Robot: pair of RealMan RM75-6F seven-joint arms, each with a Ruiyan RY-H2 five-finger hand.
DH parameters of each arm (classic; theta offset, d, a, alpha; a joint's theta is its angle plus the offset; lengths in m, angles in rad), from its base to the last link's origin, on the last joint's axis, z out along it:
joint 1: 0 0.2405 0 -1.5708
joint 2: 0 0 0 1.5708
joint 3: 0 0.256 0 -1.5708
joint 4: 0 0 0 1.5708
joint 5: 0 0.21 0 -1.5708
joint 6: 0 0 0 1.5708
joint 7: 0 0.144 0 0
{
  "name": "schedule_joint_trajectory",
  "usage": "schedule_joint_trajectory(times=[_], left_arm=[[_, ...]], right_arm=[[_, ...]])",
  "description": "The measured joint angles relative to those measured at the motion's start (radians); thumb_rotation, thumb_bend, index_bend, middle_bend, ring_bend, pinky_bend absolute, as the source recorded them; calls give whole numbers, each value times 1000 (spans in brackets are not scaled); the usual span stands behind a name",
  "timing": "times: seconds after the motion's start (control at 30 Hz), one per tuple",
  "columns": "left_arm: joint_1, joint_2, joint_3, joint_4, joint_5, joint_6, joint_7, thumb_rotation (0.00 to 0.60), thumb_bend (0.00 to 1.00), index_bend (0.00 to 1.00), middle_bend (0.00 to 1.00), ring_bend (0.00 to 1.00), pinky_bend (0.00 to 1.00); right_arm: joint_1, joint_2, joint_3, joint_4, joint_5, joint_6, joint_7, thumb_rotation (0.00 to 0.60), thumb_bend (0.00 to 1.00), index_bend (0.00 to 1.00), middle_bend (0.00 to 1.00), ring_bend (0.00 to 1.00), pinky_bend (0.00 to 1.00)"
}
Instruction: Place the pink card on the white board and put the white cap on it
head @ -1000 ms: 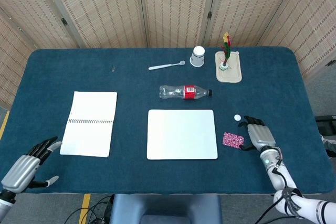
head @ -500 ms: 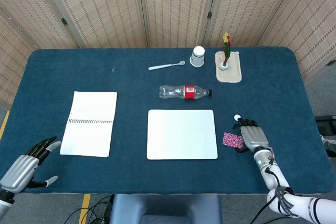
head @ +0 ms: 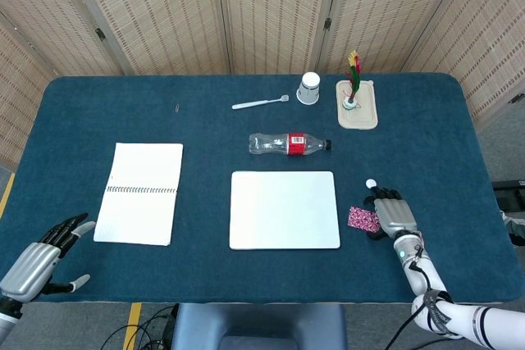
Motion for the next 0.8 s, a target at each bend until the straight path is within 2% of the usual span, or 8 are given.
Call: schedule_joint_trajectory(times=[0.8], left_arm=[[4, 2, 3, 4, -3, 8, -3, 600, 255, 120, 2, 2, 150]], right_arm=[[-3, -34, -9, 34, -3, 7, 1, 600, 159, 303, 58, 0, 0]])
